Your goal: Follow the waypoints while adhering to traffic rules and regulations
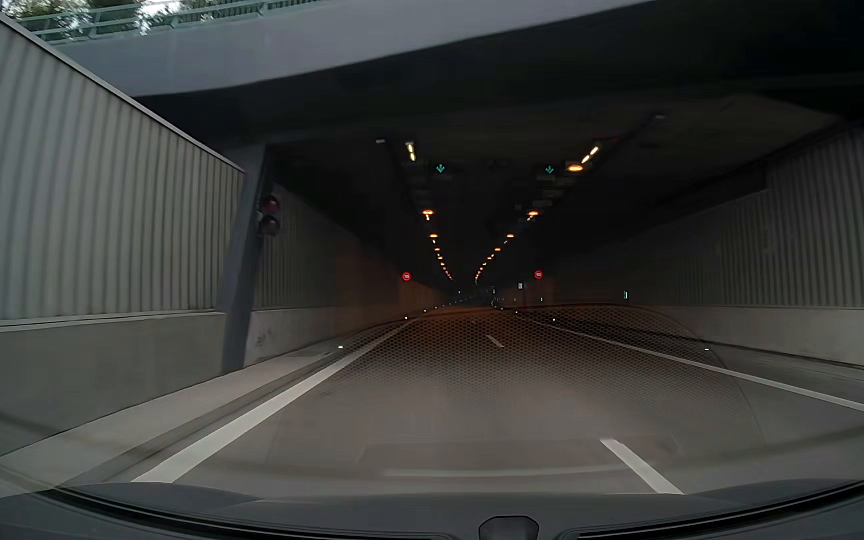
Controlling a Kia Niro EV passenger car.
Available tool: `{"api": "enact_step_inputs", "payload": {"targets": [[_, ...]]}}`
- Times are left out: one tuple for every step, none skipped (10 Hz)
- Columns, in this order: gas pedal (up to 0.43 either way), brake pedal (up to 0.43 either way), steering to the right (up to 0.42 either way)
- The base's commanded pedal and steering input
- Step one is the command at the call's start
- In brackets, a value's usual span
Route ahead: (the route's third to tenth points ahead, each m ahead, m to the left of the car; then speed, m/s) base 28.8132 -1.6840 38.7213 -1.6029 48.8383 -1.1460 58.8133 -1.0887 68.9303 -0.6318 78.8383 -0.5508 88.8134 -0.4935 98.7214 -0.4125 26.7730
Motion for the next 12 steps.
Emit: {"api": "enact_step_inputs", "payload": {"targets": [[0.110,0.000,0.009],[0.110,0.000,0.009],[0.098,0.000,0.009],[0.087,0.000,0.008],[0.079,0.000,0.008],[0.059,0.000,0.007],[0.039,0.000,0.006],[0.020,0.000,0.004],[0.020,0.000,0.002],[0.020,0.000,0.001],[0.020,0.000,0.000],[0.020,0.000,0.000]]}}
